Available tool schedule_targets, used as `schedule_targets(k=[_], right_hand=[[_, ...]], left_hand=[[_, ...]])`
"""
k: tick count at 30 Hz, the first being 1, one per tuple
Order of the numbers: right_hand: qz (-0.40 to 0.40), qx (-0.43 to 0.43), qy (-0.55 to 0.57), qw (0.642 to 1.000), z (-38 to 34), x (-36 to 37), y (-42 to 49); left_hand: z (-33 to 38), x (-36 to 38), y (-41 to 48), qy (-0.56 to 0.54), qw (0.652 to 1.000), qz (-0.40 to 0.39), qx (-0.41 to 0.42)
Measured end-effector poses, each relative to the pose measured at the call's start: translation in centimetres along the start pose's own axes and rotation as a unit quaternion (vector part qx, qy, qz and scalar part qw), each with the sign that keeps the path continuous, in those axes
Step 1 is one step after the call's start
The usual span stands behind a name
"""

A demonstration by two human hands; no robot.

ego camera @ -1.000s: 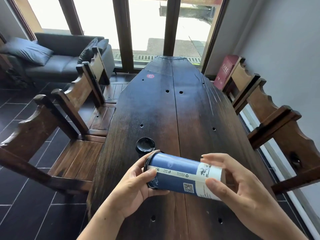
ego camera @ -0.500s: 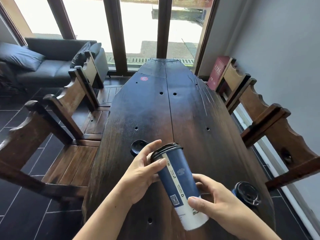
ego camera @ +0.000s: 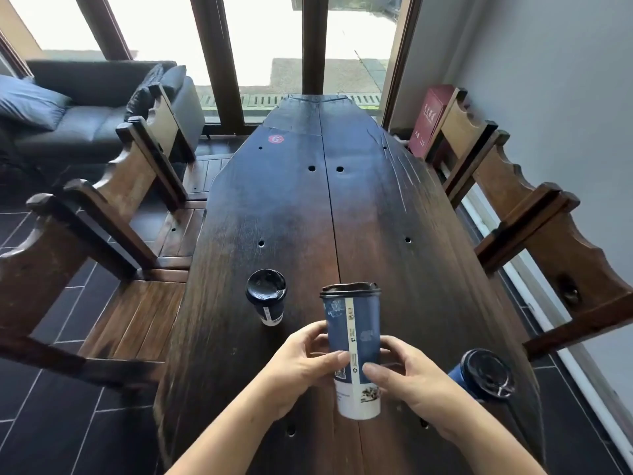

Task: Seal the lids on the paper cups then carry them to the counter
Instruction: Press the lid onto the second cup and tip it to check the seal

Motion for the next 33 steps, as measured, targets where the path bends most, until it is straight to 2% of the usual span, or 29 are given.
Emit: schedule_targets(k=[3,6,10,13,21,28,33], right_hand=[[-0.009,0.019,-0.054,0.998,1.0,-1.0,2.6],[-0.030,0.034,-0.114,0.993,2.1,-1.9,5.7],[-0.010,0.033,-0.196,0.980,2.7,-2.9,9.9],[0.023,0.032,-0.252,0.967,3.4,-3.5,13.0],[0.094,0.024,-0.245,0.965,6.8,-5.2,19.2],[0.105,0.045,-0.224,0.968,9.3,-5.2,23.1],[0.079,0.046,-0.220,0.971,10.2,-4.4,23.7]], left_hand=[[0.2,-1.0,1.8,0.122,0.992,0.020,-0.006],[0.0,-1.8,4.4,0.197,0.980,0.023,-0.005],[-0.4,-3.8,8.0,0.335,0.941,0.051,0.006],[-0.8,-4.7,10.6,0.398,0.914,0.066,0.036],[-3.0,-6.1,17.0,0.464,0.876,0.115,0.071],[-5.3,-7.5,20.3,0.401,0.900,0.158,0.057],[-6.3,-8.1,20.9,0.408,0.900,0.143,0.047]])
Point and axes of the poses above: each hand's wrist, its own y-axis towards the middle knuckle, its own x-axis out of the palm, z = x × y, the point moved 5 cm from there along y, towards the middle knuckle, and after that the axes turned 8 degrees about -y, right-handed, at the moved point
